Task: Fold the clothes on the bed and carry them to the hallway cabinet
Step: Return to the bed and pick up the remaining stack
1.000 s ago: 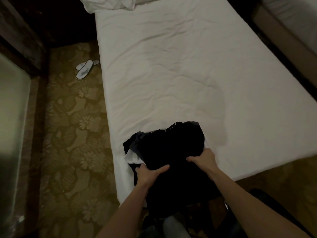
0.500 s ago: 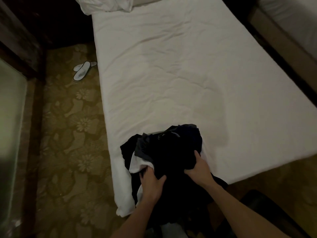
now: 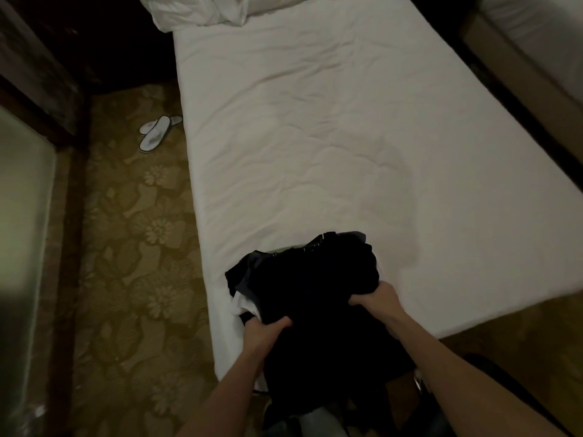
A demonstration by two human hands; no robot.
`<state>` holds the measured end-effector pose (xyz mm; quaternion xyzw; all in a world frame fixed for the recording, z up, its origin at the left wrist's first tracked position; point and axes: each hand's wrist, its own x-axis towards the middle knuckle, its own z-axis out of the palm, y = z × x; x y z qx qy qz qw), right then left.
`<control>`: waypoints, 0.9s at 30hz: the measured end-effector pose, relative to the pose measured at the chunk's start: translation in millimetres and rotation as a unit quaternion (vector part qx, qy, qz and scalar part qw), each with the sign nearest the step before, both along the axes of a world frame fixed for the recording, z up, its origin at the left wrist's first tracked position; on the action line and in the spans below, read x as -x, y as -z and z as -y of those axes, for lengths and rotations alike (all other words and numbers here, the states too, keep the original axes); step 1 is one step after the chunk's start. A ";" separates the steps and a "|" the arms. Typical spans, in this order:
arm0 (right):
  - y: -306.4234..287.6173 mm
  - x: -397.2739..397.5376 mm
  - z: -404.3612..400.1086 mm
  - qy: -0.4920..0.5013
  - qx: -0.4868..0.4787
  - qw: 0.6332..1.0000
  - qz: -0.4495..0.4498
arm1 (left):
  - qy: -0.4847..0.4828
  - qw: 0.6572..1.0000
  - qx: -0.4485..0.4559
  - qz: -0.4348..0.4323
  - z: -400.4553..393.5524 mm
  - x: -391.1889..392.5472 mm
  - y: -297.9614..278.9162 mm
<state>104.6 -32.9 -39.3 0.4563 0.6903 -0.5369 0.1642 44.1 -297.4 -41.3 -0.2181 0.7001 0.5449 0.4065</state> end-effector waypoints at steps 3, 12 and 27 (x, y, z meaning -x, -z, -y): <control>-5.4 -3.9 -2.0 0.019 0.052 0.998 -0.022 | -0.002 0.999 -0.043 -0.007 4.1 -2.9 -4.6; -20.5 -20.3 -18.5 0.042 0.242 0.964 -0.097 | -0.010 0.992 -0.121 0.042 13.1 -7.2 -10.0; -75.0 -3.3 -25.2 0.052 0.264 0.957 -0.112 | 0.039 0.986 -0.145 0.076 25.8 14.8 -44.5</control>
